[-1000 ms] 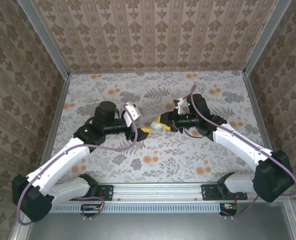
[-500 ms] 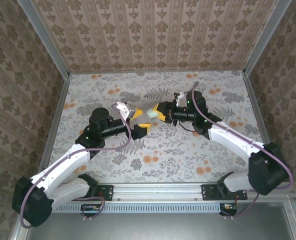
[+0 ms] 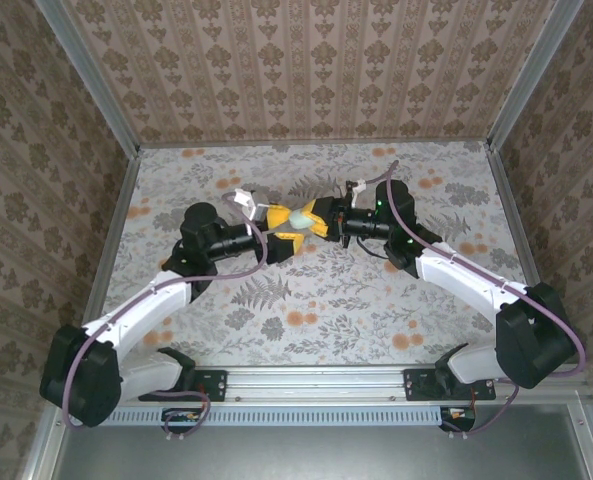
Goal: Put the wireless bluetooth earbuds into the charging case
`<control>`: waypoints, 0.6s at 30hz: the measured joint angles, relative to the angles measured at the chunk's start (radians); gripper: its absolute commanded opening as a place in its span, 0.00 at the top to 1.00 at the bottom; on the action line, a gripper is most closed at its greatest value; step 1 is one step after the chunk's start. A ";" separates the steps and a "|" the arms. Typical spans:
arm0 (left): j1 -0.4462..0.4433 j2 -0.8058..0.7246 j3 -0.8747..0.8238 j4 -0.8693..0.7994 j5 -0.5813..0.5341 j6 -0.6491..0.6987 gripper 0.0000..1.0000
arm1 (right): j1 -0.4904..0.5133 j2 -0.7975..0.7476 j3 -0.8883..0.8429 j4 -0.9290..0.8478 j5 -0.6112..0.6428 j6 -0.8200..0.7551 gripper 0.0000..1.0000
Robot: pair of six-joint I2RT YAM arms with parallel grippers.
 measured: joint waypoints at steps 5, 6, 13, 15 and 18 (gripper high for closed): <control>0.013 0.035 0.002 0.066 0.025 -0.033 0.29 | 0.002 0.000 0.000 0.007 -0.002 0.011 0.81; 0.015 0.040 0.002 0.074 0.029 -0.039 0.30 | 0.002 0.000 0.000 0.007 -0.002 0.013 0.81; 0.020 0.074 0.002 0.138 0.056 -0.073 0.33 | 0.002 -0.003 0.005 0.007 -0.003 0.022 0.81; 0.021 0.083 0.002 0.152 0.060 -0.077 0.32 | 0.002 -0.005 0.008 0.007 -0.003 0.023 0.81; 0.033 0.090 0.002 0.160 0.061 -0.081 0.31 | 0.003 -0.011 0.014 0.007 -0.004 0.023 0.81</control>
